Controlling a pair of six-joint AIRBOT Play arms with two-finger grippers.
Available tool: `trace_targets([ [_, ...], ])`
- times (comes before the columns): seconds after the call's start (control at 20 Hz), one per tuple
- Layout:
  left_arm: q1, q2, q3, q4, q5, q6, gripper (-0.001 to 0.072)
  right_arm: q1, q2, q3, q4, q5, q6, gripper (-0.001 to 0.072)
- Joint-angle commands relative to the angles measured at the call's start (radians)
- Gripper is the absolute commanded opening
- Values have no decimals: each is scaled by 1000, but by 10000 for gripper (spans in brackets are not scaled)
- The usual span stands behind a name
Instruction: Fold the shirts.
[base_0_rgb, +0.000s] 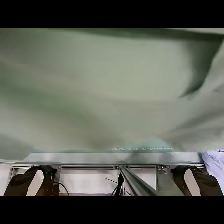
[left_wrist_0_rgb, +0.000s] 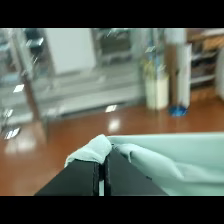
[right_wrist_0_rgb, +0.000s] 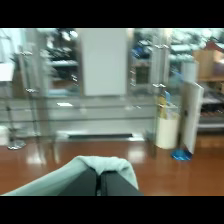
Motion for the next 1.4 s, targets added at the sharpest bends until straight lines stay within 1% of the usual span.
trace_targets([
  [0.0,1,-6,30,104,-265,-60,23,1,-2,53,-117,177,52,25],
  [0.1,1,-32,11,103,-406,-79,23,1,-32,53,-150,325,53,25],
  [0.15,1,-45,-20,103,-464,-87,23,1,-65,53,-159,428,51,25],
  [0.2,1,-52,-79,99,-477,-113,24,1,-105,53,-160,521,35,26],
  [0.3,1,-60,-226,89,-476,-117,23,1,-208,53,-164,694,-5,25],
  [0.35,1,-68,-300,89,-475,-117,24,1,-262,53,-146,715,-2,25],
  [0.4,1,-82,-379,84,-456,-116,23,2,-318,53,-131,690,-12,25],
  [0.45,1,-98,-449,74,-408,-115,23,11,-374,53,-140,658,-12,25],
  [0.5,1,-119,-500,60,-345,-95,23,29,-438,53,-150,628,-11,25],
  [0.55,1,-145,-536,37,-275,-70,24,56,-511,53,-151,596,-11,25],
  [0.65,0,-236,-549,18,-153,-52,24,134,-654,53,-152,517,-11,26],
  [0.75,-3,-346,-543,6,-58,-42,24,207,-781,53,-153,377,-10,26],
  [0.85,-3,-448,-543,0,30,-39,24,255,-879,53,-153,192,0,26],
  [0.95,-4,-557,-543,-6,123,-36,24,279,-956,53,-152,17,36,26],
  [1.05,-13,-660,-543,-26,187,-37,24,290,-1024,53,-151,-105,86,26],
  [1.1,-20,-710,-543,-48,215,-37,24,290,-1058,53,-138,-133,108,26],
  [1.2,-38,-809,-543,-84,280,-37,24,289,-1129,53,-136,-146,142,26],
  [1.35,-60,-927,-543,-109,360,-37,24,289,-1213,53,-136,-142,142,26],
])
